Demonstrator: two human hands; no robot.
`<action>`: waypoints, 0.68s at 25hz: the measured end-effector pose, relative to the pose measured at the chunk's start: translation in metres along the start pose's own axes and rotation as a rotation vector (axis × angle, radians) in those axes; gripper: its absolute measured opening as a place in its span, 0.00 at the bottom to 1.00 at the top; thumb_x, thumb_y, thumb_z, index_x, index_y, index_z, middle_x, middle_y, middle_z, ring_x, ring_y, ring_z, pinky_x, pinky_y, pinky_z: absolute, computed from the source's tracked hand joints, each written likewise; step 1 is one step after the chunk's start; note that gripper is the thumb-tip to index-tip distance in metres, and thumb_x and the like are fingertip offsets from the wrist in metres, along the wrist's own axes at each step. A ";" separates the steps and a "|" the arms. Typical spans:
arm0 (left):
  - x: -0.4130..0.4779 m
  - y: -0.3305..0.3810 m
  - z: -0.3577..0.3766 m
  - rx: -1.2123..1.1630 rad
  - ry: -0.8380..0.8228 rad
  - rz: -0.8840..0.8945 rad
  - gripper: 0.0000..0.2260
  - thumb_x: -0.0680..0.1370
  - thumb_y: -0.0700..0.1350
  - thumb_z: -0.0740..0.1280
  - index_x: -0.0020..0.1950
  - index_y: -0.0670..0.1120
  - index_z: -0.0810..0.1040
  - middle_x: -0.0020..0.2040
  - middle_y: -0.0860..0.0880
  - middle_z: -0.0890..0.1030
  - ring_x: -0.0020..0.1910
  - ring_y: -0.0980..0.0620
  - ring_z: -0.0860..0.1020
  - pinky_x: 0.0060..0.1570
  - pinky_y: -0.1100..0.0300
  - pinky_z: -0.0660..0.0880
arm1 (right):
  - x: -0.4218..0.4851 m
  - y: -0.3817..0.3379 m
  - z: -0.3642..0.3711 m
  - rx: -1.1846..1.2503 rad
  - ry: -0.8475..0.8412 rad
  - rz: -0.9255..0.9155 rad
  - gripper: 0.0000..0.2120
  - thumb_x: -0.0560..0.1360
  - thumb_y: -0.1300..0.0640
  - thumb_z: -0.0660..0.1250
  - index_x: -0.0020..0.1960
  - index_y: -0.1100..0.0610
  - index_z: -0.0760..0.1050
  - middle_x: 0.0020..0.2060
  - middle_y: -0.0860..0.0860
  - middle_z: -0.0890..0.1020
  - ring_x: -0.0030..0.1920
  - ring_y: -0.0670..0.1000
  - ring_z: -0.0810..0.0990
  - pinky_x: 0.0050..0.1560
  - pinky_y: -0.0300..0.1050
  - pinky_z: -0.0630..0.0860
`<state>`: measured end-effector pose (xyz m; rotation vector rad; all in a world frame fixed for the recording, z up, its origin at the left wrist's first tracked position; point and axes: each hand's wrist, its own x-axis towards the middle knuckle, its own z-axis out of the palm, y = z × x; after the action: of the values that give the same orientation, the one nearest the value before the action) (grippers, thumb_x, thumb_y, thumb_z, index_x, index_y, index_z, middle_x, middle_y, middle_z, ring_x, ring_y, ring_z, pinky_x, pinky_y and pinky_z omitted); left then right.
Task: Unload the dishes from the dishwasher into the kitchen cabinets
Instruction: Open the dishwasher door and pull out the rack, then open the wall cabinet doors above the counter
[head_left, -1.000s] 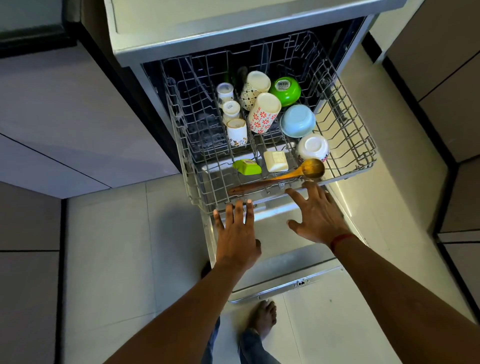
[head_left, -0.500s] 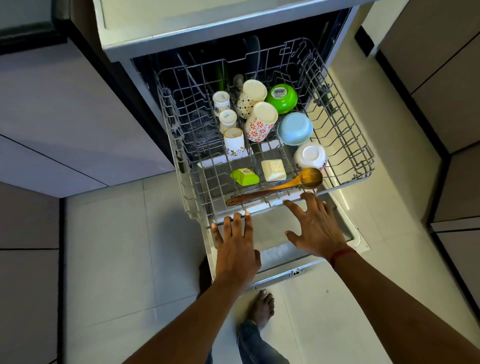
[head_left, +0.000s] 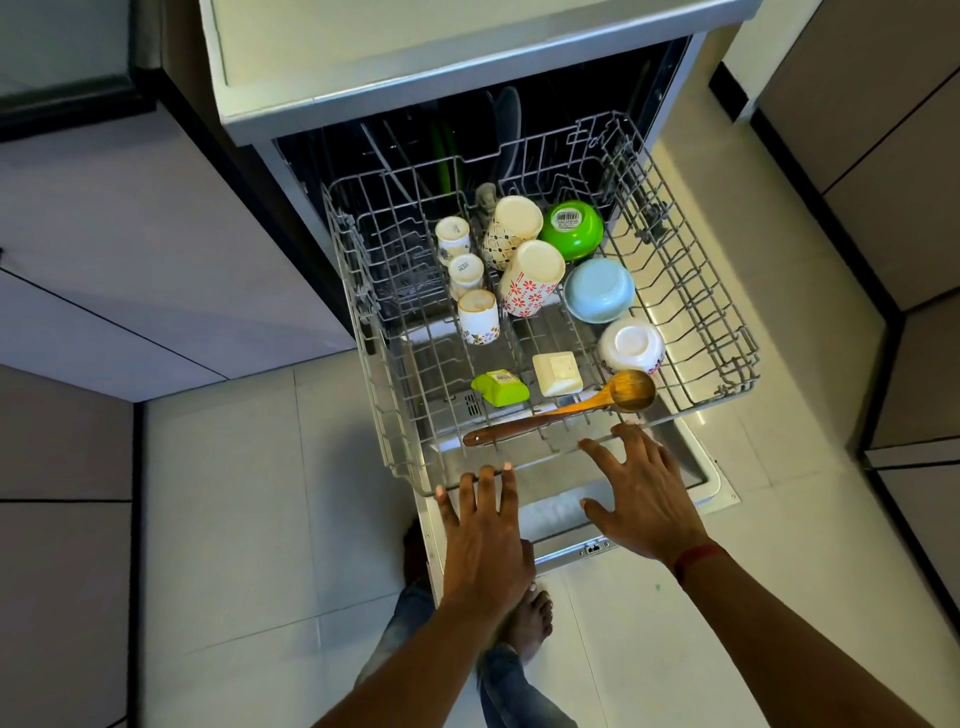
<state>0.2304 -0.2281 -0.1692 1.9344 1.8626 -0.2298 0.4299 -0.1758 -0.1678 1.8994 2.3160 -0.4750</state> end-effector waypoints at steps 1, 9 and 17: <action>-0.001 -0.001 0.002 -0.002 -0.002 0.003 0.42 0.63 0.53 0.75 0.74 0.46 0.65 0.68 0.43 0.71 0.68 0.39 0.70 0.67 0.35 0.63 | -0.002 -0.001 0.000 -0.002 -0.008 0.002 0.37 0.63 0.40 0.73 0.69 0.47 0.68 0.65 0.58 0.71 0.67 0.60 0.70 0.61 0.60 0.72; 0.004 0.001 -0.024 -0.119 -0.079 -0.003 0.33 0.78 0.53 0.62 0.79 0.50 0.51 0.78 0.47 0.55 0.77 0.44 0.51 0.75 0.42 0.46 | -0.002 -0.002 -0.010 -0.010 -0.051 0.015 0.35 0.68 0.40 0.70 0.72 0.47 0.66 0.68 0.58 0.70 0.68 0.59 0.70 0.64 0.59 0.71; 0.037 -0.029 -0.084 -0.256 -0.086 0.067 0.29 0.77 0.49 0.62 0.77 0.49 0.58 0.77 0.46 0.59 0.76 0.46 0.57 0.73 0.51 0.59 | 0.010 -0.025 -0.039 0.129 -0.051 0.040 0.33 0.75 0.46 0.66 0.76 0.50 0.59 0.72 0.53 0.66 0.70 0.54 0.69 0.66 0.51 0.68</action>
<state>0.1900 -0.1596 -0.1156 1.7801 1.6789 -0.0492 0.4084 -0.1587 -0.1293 1.9612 2.2618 -0.6754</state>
